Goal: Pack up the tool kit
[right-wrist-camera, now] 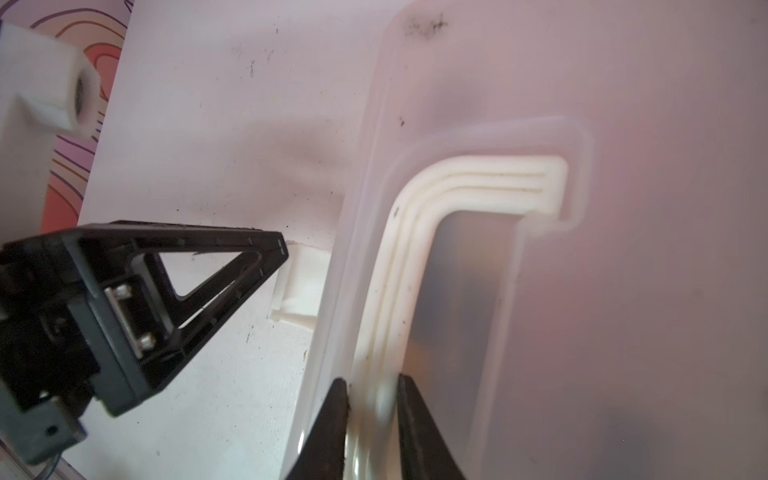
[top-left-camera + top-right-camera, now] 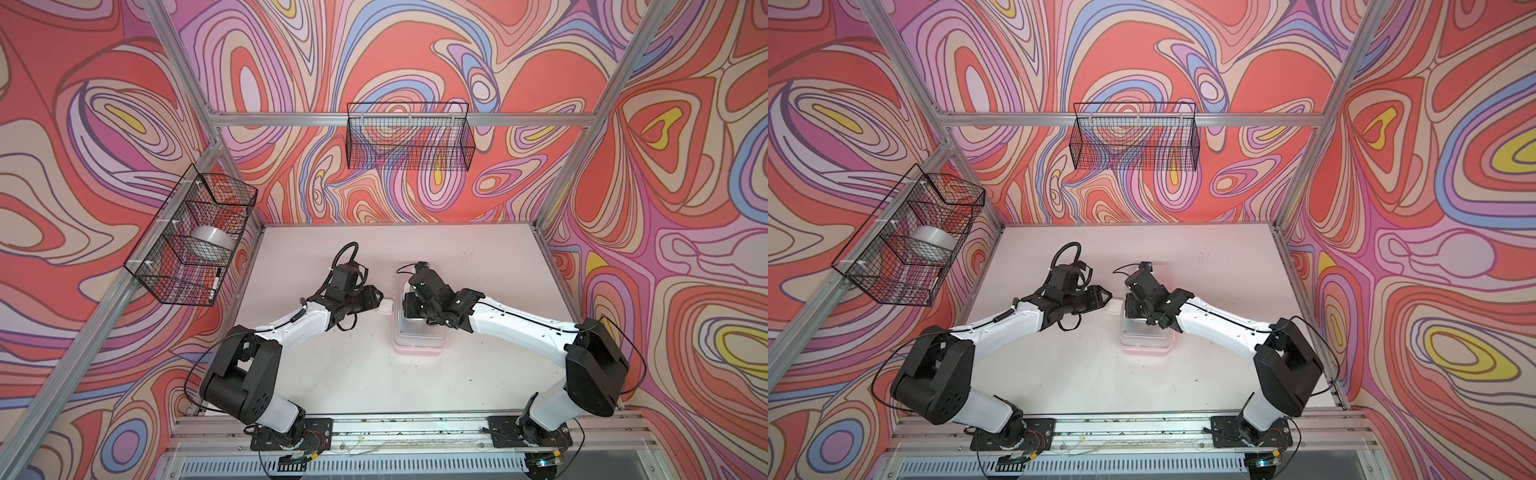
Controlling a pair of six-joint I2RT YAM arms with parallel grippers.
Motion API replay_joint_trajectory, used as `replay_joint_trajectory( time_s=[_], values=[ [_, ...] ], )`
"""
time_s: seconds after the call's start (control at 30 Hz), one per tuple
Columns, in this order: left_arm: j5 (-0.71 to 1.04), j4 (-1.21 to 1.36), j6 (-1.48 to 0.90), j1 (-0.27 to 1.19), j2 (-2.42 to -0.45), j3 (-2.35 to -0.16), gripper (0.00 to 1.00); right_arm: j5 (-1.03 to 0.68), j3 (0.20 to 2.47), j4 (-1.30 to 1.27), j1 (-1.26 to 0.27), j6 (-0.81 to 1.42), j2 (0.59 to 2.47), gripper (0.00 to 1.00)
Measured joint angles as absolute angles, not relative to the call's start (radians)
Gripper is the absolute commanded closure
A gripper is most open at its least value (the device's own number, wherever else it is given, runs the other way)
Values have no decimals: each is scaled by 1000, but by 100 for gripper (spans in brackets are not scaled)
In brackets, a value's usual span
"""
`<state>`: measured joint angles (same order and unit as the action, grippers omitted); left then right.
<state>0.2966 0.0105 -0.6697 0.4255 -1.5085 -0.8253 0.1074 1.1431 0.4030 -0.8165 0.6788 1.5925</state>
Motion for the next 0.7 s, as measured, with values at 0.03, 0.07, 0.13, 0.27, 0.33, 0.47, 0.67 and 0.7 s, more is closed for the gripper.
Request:
replay_joint_trajectory(
  time_s=[0.03, 0.07, 0.13, 0.27, 0.33, 0.47, 0.67, 0.7],
  values=[
    [299, 12, -670, 426, -1507, -819, 54, 107, 1143, 403, -817, 678, 1592, 78],
    [302, 17, -670, 426, -1505, -812, 55, 107, 1143, 403, -817, 678, 1592, 78],
    [313, 27, -674, 426, -1505, -802, 57, 107, 1139, 400, -817, 676, 1591, 78],
    [339, 48, -685, 426, -1508, -793, 61, 98, 1122, 384, -811, 673, 1581, 78],
    [351, 66, -693, 426, -1514, -794, 62, 91, 1114, 376, -806, 673, 1576, 78],
    [385, 115, -715, 426, -1545, -788, 68, 76, 1099, 360, -797, 670, 1566, 78],
    [435, 165, -751, 436, -1580, -760, 77, 62, 1098, 359, -791, 666, 1565, 79],
    [441, 170, -755, 438, -1580, -757, 78, 62, 1098, 359, -790, 666, 1565, 79]
  ],
)
